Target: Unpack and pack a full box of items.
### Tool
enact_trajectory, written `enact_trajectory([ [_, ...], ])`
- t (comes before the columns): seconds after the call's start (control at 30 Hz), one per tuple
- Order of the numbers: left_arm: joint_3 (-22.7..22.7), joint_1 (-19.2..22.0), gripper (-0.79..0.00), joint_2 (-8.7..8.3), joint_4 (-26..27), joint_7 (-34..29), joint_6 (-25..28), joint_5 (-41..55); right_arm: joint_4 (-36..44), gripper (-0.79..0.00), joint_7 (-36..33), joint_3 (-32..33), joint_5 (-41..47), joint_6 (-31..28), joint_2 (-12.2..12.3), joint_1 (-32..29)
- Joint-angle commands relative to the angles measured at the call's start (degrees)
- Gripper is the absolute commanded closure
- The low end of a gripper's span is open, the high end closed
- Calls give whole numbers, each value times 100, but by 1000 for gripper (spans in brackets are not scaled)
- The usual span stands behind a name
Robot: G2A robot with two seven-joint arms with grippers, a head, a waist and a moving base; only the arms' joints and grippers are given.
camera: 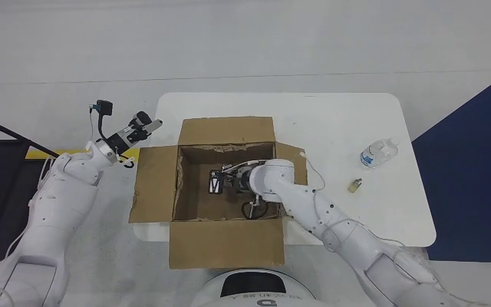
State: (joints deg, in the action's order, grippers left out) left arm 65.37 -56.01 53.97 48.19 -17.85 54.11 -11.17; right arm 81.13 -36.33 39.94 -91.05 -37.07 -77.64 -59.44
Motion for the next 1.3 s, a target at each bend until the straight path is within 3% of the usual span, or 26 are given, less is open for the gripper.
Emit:
enact_trajectory([
  [0.0,0,0,-785,0,-1,0,0,0,602,0,213,299,-187,-183,170,-363],
  [0.27,0,0,-785,0,-1,0,0,0,2981,0,1400,1748,-1322,23,770,-2225],
  [0.37,0,0,-785,0,-1,0,0,0,3401,0,1926,2257,-1517,122,909,-2804],
  [0.7,0,0,-785,0,-1,0,0,0,3466,0,1995,2251,-1475,180,906,-2804],
  [0.8,0,0,-785,0,-1,0,0,0,3780,0,2355,2654,-1173,465,949,-3064],
  [0.9,0,0,-785,0,-1,0,0,0,4303,0,2965,3590,-1199,882,1075,-4003],
  [0.97,0,0,-785,0,-1,0,0,0,4471,0,3739,4487,-1084,1332,1147,-4850],
  [1.13,0,0,-785,0,-1,0,0,0,4059,0,5710,6397,-20,2052,1172,-6619],
  [1.27,0,0,-785,0,-1,0,0,0,3696,0,5847,6978,586,1659,1191,-6764],
])
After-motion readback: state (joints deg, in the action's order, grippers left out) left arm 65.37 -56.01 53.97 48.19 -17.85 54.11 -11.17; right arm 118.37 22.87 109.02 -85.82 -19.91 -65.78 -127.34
